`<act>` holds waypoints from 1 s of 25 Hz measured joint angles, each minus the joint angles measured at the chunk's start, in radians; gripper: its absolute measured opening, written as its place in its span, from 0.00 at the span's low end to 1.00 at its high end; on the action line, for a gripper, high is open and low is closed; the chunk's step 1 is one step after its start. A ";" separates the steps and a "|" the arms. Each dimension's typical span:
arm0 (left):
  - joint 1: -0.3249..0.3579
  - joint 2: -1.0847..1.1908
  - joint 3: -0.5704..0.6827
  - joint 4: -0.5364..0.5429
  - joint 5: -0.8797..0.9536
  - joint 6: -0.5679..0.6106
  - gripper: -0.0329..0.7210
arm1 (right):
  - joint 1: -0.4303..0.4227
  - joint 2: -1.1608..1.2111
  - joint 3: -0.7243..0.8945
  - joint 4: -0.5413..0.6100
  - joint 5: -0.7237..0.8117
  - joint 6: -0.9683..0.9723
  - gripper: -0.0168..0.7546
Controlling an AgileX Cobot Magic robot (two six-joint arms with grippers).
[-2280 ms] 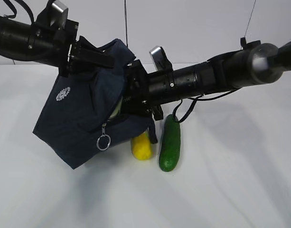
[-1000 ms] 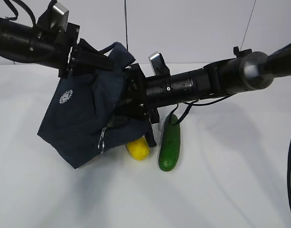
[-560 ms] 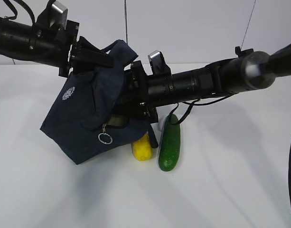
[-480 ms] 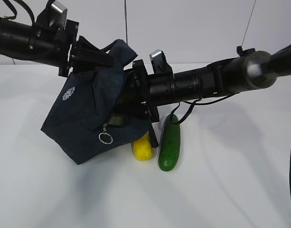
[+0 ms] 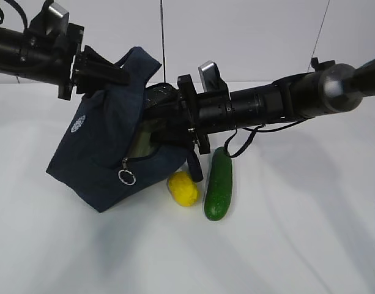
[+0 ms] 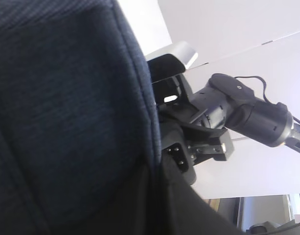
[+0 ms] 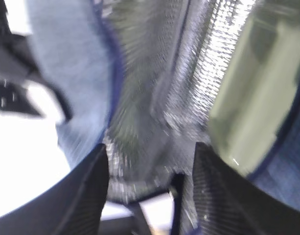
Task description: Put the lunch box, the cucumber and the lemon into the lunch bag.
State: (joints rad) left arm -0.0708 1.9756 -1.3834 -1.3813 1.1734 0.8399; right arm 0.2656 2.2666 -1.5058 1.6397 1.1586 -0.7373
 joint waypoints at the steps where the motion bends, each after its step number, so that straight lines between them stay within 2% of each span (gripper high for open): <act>1: 0.005 0.000 0.000 0.006 0.002 -0.004 0.04 | 0.000 0.000 -0.009 -0.010 0.000 0.000 0.56; 6: 0.025 0.000 0.000 0.051 0.008 -0.028 0.04 | 0.000 -0.011 -0.122 -0.134 0.005 0.059 0.56; 14: 0.053 0.000 0.000 0.093 0.013 -0.093 0.04 | 0.000 -0.064 -0.337 -0.581 0.034 0.333 0.56; 21: 0.071 0.000 0.000 0.196 0.013 -0.161 0.04 | 0.020 -0.109 -0.420 -0.999 0.056 0.583 0.56; 25: 0.106 -0.011 0.000 0.229 0.013 -0.181 0.04 | 0.050 -0.124 -0.422 -1.126 0.063 0.674 0.56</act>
State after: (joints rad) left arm 0.0350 1.9651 -1.3834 -1.1522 1.1866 0.6585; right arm 0.3159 2.1425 -1.9278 0.5134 1.2214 -0.0631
